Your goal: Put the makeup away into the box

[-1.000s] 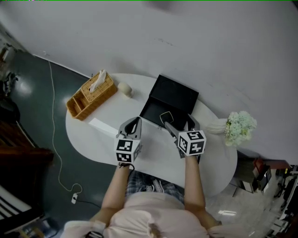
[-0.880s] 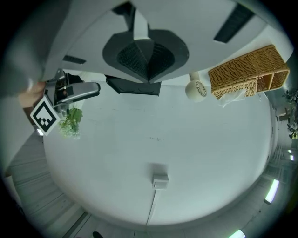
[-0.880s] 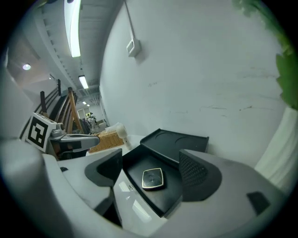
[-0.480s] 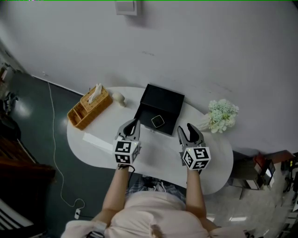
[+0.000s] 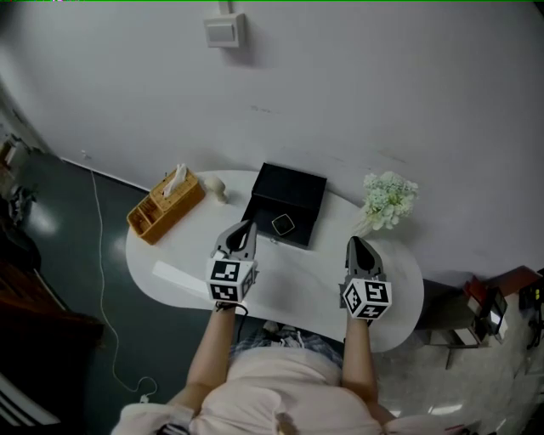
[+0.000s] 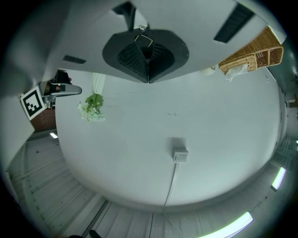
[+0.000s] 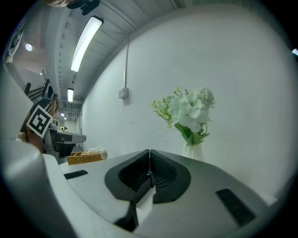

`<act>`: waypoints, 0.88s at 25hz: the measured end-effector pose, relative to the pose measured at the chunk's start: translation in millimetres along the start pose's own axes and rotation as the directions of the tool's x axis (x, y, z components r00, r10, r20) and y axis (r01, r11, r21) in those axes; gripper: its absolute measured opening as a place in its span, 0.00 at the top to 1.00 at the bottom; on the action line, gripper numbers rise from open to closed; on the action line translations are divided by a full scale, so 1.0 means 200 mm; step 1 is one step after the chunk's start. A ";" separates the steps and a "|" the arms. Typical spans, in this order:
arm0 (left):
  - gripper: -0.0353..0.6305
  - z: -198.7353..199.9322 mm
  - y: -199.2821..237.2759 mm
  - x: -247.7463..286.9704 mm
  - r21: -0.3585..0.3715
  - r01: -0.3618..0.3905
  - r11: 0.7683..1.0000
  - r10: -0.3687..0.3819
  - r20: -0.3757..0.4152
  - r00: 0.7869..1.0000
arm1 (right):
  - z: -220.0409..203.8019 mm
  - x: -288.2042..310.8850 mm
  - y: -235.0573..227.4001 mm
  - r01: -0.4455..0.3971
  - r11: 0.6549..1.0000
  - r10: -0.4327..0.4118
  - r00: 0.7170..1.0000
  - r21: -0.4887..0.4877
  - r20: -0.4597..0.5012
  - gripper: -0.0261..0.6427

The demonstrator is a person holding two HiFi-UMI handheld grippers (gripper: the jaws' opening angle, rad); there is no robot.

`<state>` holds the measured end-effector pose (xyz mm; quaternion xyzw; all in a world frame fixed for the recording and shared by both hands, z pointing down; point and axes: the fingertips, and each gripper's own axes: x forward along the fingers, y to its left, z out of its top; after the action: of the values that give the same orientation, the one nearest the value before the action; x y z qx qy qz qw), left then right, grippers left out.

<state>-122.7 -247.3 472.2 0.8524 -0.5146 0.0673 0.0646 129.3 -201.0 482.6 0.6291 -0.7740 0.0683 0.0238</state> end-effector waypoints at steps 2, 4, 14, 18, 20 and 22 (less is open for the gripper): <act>0.91 0.02 0.00 -0.01 0.006 -0.004 1.000 0.004 0.006 1.000 | 0.01 -0.02 -0.02 0.011 1.000 -0.011 1.000 0.010 0.015 0.93; 0.91 0.03 0.00 -0.03 0.007 -0.011 1.000 0.011 0.010 1.000 | 0.02 -0.04 -0.03 0.013 1.000 -0.014 1.000 0.009 0.024 0.94; 0.91 0.02 0.00 -0.04 0.004 -0.019 1.000 0.019 0.010 1.000 | 0.04 -0.05 -0.07 0.036 0.999 -0.037 0.999 0.020 0.037 0.94; 0.91 0.00 0.01 -0.02 0.000 -0.018 1.000 0.018 0.004 1.000 | 0.03 -0.04 -0.07 0.049 0.999 -0.049 0.998 -0.004 0.025 0.94; 0.91 0.00 0.02 -0.01 -0.001 -0.018 1.000 0.018 0.001 1.000 | 0.03 -0.03 -0.07 0.051 0.999 -0.050 0.999 -0.008 0.018 0.94; 0.91 0.00 0.02 -0.01 -0.002 -0.016 1.000 0.016 0.000 1.000 | 0.02 -0.02 -0.07 0.051 0.999 -0.050 0.999 -0.012 0.013 0.94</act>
<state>-127.5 -248.2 473.1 0.8482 -0.5214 0.0673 0.0650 144.1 -199.6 478.7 0.6487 -0.7584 0.0591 0.0244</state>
